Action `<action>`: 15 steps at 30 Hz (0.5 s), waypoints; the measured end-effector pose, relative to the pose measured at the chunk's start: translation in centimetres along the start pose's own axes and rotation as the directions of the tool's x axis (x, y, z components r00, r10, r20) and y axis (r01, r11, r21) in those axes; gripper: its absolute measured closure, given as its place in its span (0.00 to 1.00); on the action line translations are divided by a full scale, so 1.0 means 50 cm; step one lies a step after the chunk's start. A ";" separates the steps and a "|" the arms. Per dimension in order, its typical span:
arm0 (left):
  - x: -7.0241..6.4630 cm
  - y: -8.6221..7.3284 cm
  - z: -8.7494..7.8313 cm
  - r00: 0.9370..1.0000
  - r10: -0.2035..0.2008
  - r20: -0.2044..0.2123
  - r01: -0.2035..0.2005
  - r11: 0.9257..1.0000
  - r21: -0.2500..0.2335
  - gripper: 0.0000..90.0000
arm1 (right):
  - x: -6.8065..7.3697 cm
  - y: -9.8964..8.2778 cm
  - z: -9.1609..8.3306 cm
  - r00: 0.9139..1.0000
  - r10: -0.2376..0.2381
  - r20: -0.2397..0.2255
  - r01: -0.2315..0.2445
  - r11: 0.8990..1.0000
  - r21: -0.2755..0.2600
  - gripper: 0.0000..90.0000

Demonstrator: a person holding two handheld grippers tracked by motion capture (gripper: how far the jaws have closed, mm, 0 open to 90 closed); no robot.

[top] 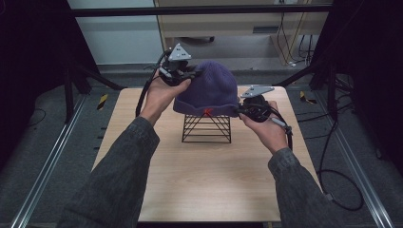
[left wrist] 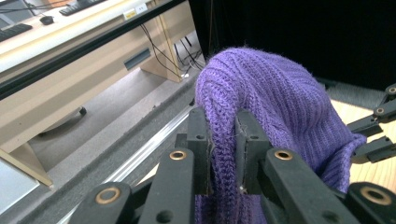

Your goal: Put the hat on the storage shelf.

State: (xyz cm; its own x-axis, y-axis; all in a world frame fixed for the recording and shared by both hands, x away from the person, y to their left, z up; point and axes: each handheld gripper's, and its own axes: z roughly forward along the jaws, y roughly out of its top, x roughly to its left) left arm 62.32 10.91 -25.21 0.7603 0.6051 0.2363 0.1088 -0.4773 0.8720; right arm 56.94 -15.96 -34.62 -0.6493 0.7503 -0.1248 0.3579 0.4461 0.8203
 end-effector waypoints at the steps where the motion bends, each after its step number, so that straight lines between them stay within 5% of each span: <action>1: 0.001 -0.003 0.000 1.000 -0.009 0.002 0.009 1.000 0.000 0.87 | 0.001 -0.003 0.003 1.000 0.001 -0.002 -0.001 1.000 0.001 0.84; 15: 0.001 -0.040 0.000 0.999 -0.031 0.003 0.031 0.999 0.026 0.87 | 0.013 -0.009 0.026 1.000 -0.024 -0.013 0.025 0.998 0.054 0.83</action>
State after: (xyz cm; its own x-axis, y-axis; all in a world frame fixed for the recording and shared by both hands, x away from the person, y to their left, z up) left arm 62.15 11.89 -26.96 0.7585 0.6178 0.2074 0.1495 -0.4747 0.8673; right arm 57.21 -15.03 -35.82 -0.6662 0.7330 -0.1374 0.3776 0.4903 0.7855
